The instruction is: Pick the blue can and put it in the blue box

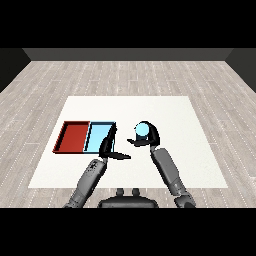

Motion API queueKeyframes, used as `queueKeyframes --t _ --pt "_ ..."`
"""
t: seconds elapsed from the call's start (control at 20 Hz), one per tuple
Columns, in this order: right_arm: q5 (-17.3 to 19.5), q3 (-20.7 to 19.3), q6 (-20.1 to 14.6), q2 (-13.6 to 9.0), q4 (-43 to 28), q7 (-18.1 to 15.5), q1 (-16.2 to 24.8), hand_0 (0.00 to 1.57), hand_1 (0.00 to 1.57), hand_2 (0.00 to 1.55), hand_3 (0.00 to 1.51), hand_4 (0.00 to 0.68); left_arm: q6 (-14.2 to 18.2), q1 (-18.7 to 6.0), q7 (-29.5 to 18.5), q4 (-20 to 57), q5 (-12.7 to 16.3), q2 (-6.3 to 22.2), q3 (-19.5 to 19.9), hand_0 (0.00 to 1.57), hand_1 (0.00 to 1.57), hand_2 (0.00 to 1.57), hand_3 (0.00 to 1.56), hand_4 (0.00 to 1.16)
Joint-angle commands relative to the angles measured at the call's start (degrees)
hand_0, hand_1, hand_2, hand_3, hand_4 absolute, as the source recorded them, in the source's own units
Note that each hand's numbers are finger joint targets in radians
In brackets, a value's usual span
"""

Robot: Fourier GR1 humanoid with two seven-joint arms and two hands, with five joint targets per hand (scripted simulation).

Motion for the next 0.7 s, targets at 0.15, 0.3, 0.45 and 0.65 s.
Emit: queueKeyframes --t 0.15,0.3,0.45,0.65 --pt "-2.0 4.4 -1.3 0.1 -1.6 -0.6 0.9 1.44 1.44 1.46 1.36 0.553 0.4 0.1 -2.8 4.6 1.3 0.0 -1.9 0.0 0.0 0.0 0.0 0.0" --pt "-2.4 -0.1 1.0 0.1 -0.3 2.0 -3.2 1.42 1.42 1.46 1.37 0.555 4.0 -2.9 0.0 5.2 3.5 0.0 -3.3 0.0 0.0 0.0 0.0 0.0" --pt "-4.4 6.0 -2.9 0.1 0.0 -0.6 -0.8 1.44 1.44 1.47 1.38 0.56 5.3 -6.1 -5.2 13.3 8.1 0.0 -5.9 0.0 0.0 0.0 0.0 0.0" --pt "-4.7 5.9 -2.4 0.1 -0.9 1.4 -3.1 1.44 1.44 1.46 1.36 0.553 8.8 -9.7 -1.8 12.5 10.3 0.0 -9.5 0.0 0.0 0.0 0.0 0.0"
